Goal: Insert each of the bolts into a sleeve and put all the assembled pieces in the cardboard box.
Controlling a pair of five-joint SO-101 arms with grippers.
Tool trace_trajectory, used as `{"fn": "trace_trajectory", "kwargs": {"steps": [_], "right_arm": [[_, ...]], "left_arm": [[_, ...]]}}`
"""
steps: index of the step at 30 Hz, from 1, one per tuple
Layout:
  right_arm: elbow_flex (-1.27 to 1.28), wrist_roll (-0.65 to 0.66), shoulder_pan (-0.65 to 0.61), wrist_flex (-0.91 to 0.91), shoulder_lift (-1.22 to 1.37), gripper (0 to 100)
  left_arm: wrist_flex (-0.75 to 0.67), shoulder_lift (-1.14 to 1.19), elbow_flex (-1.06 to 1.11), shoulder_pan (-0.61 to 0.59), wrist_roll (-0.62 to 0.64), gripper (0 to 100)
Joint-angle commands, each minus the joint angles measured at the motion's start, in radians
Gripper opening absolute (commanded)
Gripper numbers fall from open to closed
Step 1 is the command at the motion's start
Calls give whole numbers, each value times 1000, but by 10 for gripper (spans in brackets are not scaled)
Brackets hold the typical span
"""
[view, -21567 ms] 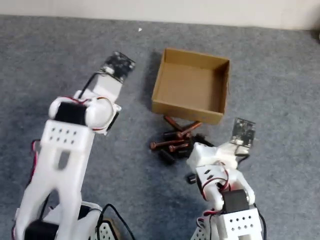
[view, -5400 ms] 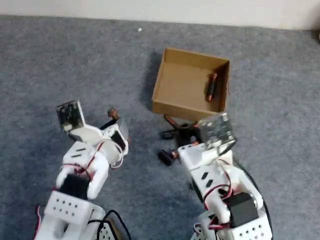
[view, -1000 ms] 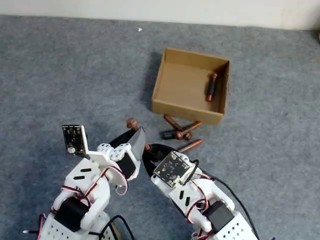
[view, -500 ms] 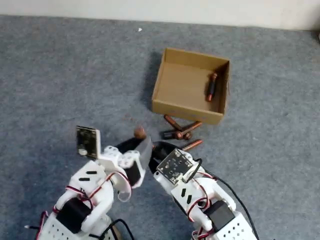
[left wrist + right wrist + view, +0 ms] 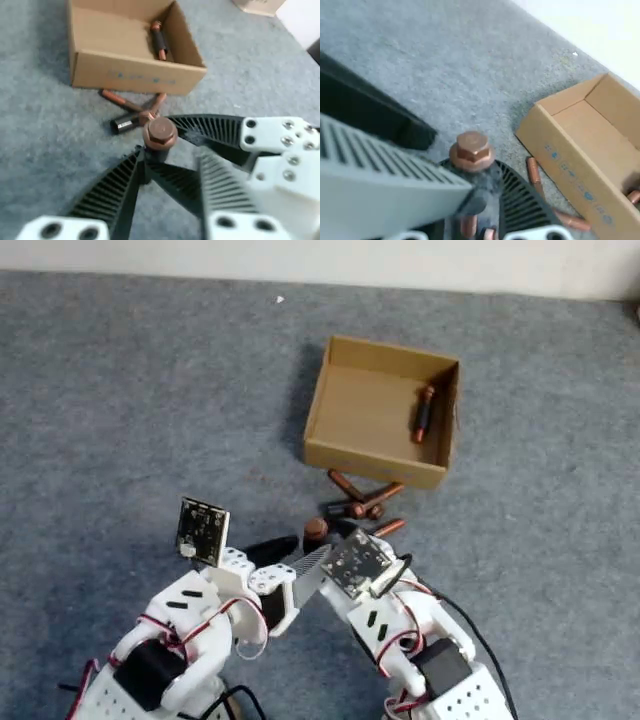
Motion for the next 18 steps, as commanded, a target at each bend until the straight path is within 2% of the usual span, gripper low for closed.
{"fn": "trace_trajectory", "kwargs": {"steps": [1, 5, 12, 15, 18], "right_arm": [[-10, -2, 42, -35, -21, 6], [-10, -86, 107, -35, -21, 6], [-12, -192, 277, -105, -21, 6], [-12, -203, 325, -128, -21, 6], [-54, -204, 383, -143, -13, 6]], "left_arm": [[57, -5, -8, 27, -8, 269], [69, -5, -24, -12, -14, 269], [61, -5, -77, -303, -14, 265], [-15, -5, -42, -409, -15, 206], [-161, -5, 31, -504, -15, 109]]}}
